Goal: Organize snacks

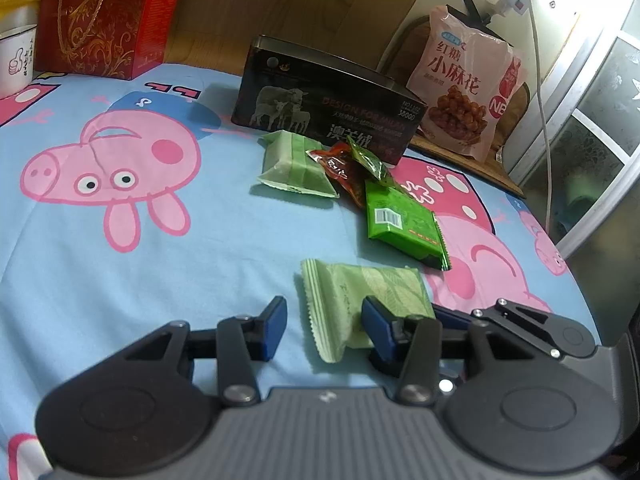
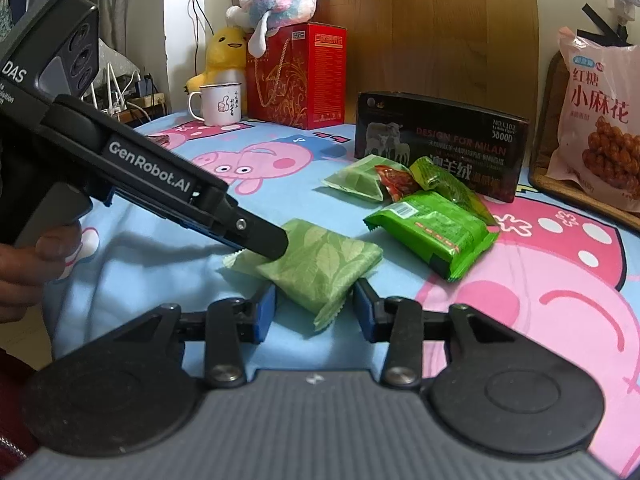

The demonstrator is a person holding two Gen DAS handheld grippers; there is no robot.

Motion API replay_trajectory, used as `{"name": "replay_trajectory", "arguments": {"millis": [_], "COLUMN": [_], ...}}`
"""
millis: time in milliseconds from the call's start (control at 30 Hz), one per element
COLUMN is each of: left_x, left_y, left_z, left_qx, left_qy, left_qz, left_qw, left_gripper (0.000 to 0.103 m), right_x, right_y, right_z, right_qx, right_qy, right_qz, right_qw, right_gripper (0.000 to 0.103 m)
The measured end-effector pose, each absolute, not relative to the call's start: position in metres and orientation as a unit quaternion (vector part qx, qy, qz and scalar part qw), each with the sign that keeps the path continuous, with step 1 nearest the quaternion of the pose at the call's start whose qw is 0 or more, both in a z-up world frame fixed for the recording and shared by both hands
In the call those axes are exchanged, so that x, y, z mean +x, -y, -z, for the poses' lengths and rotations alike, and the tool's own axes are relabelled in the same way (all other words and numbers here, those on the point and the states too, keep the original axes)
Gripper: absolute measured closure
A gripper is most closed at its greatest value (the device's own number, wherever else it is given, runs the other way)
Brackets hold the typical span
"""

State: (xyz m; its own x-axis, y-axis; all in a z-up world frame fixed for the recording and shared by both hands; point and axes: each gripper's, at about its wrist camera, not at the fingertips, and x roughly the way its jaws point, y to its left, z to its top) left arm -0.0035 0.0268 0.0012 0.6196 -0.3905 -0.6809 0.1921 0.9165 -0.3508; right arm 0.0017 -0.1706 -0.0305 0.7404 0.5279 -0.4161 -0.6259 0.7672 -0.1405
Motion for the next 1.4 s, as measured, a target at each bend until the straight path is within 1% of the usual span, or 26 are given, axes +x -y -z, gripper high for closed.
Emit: {"name": "replay_trajectory", "arguments": {"millis": [867, 967, 1067, 1100, 1267, 1333, 1400], "left_x": [-0.0061, -0.0068, -0.0069, -0.0066, -0.0062, -0.0064, -0.0063], "left_y": [-0.0273, -0.0274, -0.0276, -0.0278, -0.0302, -0.0302, -0.031], "left_z": [-0.0007, -0.0004, -0.0002, -0.0001, 0.0004, 0.0005, 0.0008], "left_qx": [-0.117, -0.116, -0.116, -0.116, -0.118, -0.119, -0.12], "left_qy": [-0.395, -0.394, -0.392, -0.392, -0.392, -0.391, -0.391], "left_qz": [0.167, 0.168, 0.17, 0.171, 0.177, 0.178, 0.18], "left_qw": [0.896, 0.896, 0.897, 0.896, 0.895, 0.895, 0.895], "left_gripper": [0.059, 0.059, 0.059, 0.059, 0.059, 0.059, 0.06], "right_x": [0.0003, 0.0003, -0.0005, -0.0001, 0.0027, 0.0031, 0.0065], "right_y": [0.1709, 0.1706, 0.168, 0.1673, 0.1671, 0.1658, 0.1671], "right_z": [0.0313, 0.0314, 0.0317, 0.0317, 0.0312, 0.0307, 0.0298], "right_qx": [-0.133, -0.135, -0.145, -0.147, -0.151, -0.157, -0.154], "right_qy": [-0.179, -0.179, -0.179, -0.18, -0.185, -0.189, -0.2], "right_qz": [-0.313, -0.313, -0.31, -0.308, -0.312, -0.304, -0.303], "right_qw": [0.923, 0.923, 0.922, 0.922, 0.92, 0.921, 0.919], "right_gripper": [0.056, 0.054, 0.044, 0.039, 0.034, 0.023, 0.015]}}
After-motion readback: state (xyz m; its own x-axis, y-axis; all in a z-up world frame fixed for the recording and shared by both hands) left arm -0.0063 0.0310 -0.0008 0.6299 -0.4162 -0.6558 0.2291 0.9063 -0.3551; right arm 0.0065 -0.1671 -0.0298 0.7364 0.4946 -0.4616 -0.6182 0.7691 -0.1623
